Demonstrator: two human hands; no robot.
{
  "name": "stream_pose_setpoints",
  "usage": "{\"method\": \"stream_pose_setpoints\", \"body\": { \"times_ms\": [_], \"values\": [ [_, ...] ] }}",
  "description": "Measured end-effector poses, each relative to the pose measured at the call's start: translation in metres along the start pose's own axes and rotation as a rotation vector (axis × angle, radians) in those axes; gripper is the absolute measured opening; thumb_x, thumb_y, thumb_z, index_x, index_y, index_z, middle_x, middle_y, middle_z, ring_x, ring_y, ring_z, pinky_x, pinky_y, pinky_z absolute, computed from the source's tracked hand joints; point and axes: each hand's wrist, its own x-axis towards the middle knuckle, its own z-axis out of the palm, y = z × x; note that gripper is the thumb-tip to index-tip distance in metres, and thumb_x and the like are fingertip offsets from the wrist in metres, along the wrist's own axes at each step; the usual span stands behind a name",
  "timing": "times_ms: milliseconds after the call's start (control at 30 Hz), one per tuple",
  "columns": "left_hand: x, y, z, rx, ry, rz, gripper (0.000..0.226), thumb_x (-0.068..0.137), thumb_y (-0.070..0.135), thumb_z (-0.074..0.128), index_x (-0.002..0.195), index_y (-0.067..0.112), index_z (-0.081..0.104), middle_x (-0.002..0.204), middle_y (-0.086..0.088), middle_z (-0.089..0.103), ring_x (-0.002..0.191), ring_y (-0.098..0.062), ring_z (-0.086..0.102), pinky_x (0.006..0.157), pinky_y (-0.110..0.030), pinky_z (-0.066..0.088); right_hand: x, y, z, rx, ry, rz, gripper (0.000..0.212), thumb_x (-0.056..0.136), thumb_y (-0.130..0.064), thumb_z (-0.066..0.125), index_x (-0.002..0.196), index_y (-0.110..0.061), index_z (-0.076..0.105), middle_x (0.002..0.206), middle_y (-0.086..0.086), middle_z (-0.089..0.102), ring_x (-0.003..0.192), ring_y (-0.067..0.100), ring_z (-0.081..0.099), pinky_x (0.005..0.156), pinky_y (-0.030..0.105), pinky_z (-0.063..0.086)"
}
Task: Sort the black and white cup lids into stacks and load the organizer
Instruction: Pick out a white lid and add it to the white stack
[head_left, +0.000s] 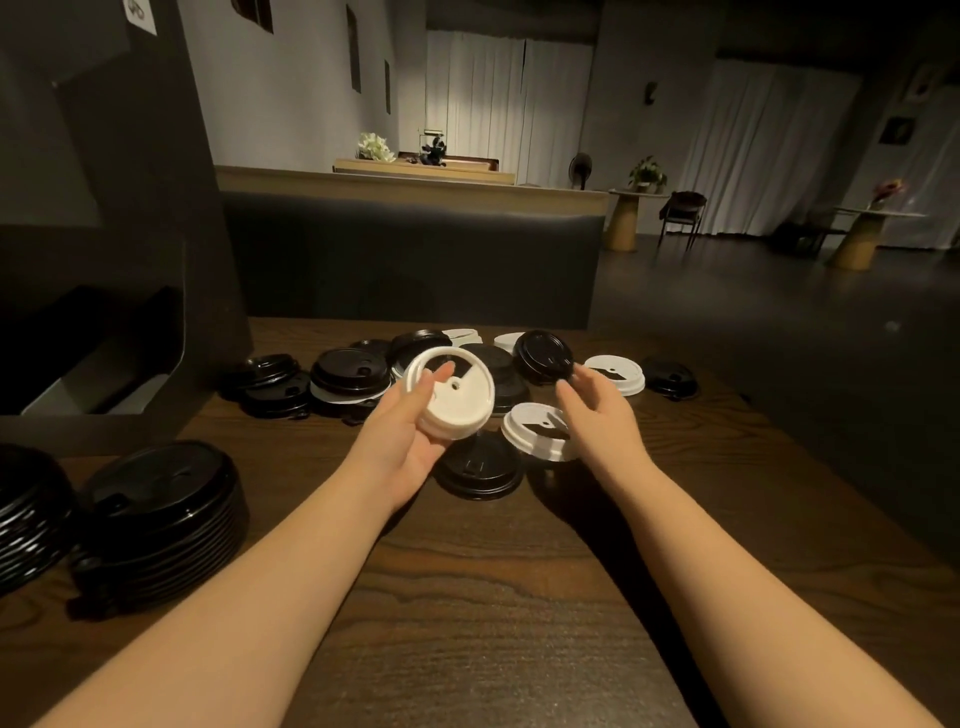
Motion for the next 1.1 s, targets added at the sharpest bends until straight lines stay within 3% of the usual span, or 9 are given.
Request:
{"method": "stream_pose_setpoints", "body": {
  "times_ms": [100, 167, 267, 433, 600, 833, 900, 1000, 1100],
  "values": [
    [-0.001, 0.000, 0.000, 0.000, -0.027, 0.013, 0.031, 0.098, 0.019, 0.047, 0.128, 0.017, 0.055, 0.131, -0.008, 0.059, 0.117, -0.028, 0.057, 0.087, -0.040, 0.052, 0.005, 0.014, -0.006, -0.296, -0.108, 0.073, 0.061, 0.090, -0.032, 0.061, 0.143, -0.015, 0.039, 0.147, 0.004, 0.041, 0.134, 0.021, 0.039, 0.108, 0.037, 0.034],
    [-0.003, -0.002, 0.003, 0.037, -0.040, 0.018, 0.024, 0.097, 0.019, 0.049, 0.119, 0.019, 0.058, 0.128, -0.006, 0.060, 0.118, -0.028, 0.057, 0.096, -0.044, 0.049, 0.002, 0.015, -0.004, -0.344, -0.219, 0.113, 0.063, 0.088, -0.039, 0.062, 0.142, -0.015, 0.041, 0.145, 0.004, 0.044, 0.130, 0.021, 0.043, 0.105, 0.037, 0.038],
    [-0.003, -0.004, 0.006, 0.051, -0.055, 0.019, 0.018, 0.098, 0.020, 0.047, 0.112, 0.023, 0.058, 0.120, -0.001, 0.065, 0.116, -0.025, 0.058, 0.096, -0.043, 0.048, -0.001, 0.010, -0.001, -0.399, -0.258, 0.110, 0.059, 0.086, -0.052, 0.058, 0.131, -0.013, 0.050, 0.136, 0.005, 0.052, 0.119, 0.020, 0.050, 0.099, 0.037, 0.042],
    [0.000, -0.004, 0.005, 0.074, -0.050, 0.027, 0.026, 0.099, 0.023, 0.046, 0.124, 0.022, 0.053, 0.120, 0.001, 0.066, 0.117, -0.024, 0.058, 0.102, -0.045, 0.045, -0.004, 0.005, -0.004, -0.412, -0.319, 0.062, 0.064, 0.081, -0.046, 0.069, 0.131, -0.012, 0.048, 0.136, 0.007, 0.051, 0.116, 0.018, 0.050, 0.092, 0.031, 0.042],
    [0.003, -0.004, 0.005, 0.045, -0.029, 0.030, 0.022, 0.099, 0.025, 0.045, 0.120, 0.022, 0.053, 0.117, 0.002, 0.067, 0.116, -0.024, 0.058, 0.104, -0.046, 0.044, -0.004, 0.001, -0.006, -0.248, -0.097, -0.060, 0.088, 0.077, -0.033, 0.076, 0.148, -0.017, 0.027, 0.153, 0.002, 0.032, 0.138, 0.018, 0.032, 0.107, 0.033, 0.034],
    [0.007, -0.001, -0.002, -0.017, -0.002, 0.011, 0.041, 0.102, 0.033, 0.039, 0.137, 0.015, 0.047, 0.123, -0.007, 0.065, 0.116, -0.027, 0.060, 0.104, -0.045, 0.044, -0.014, -0.012, 0.006, 0.092, 0.012, -0.068, 0.086, 0.078, -0.033, 0.076, 0.148, -0.027, 0.026, 0.153, -0.005, 0.031, 0.137, 0.013, 0.033, 0.101, 0.027, 0.034],
    [0.008, -0.002, -0.005, -0.001, -0.026, 0.001, 0.042, 0.102, 0.033, 0.038, 0.139, 0.015, 0.046, 0.126, -0.010, 0.064, 0.116, -0.027, 0.060, 0.101, -0.045, 0.046, -0.019, -0.013, 0.010, 0.186, -0.036, -0.084, 0.088, 0.077, -0.032, 0.077, 0.148, -0.027, 0.025, 0.149, -0.007, 0.035, 0.130, 0.008, 0.039, 0.096, 0.020, 0.036],
    [0.002, -0.008, -0.001, 0.073, -0.073, 0.030, 0.036, 0.103, 0.030, 0.036, 0.131, 0.016, 0.054, 0.121, -0.010, 0.066, 0.111, -0.025, 0.062, 0.091, -0.039, 0.051, -0.031, -0.015, 0.022, 0.075, -0.180, -0.218, 0.093, 0.076, -0.031, 0.077, 0.149, -0.028, 0.019, 0.149, -0.010, 0.032, 0.128, 0.000, 0.033, 0.094, 0.012, 0.032],
    [-0.002, -0.012, 0.004, 0.106, -0.111, 0.048, 0.036, 0.103, 0.030, 0.033, 0.129, 0.017, 0.054, 0.122, -0.011, 0.065, 0.113, -0.025, 0.061, 0.093, -0.038, 0.050, -0.031, -0.015, 0.028, 0.082, -0.142, -0.205, 0.091, 0.079, -0.033, 0.074, 0.150, -0.027, 0.018, 0.148, -0.008, 0.029, 0.129, 0.003, 0.031, 0.091, 0.008, 0.031]
  ]
}}
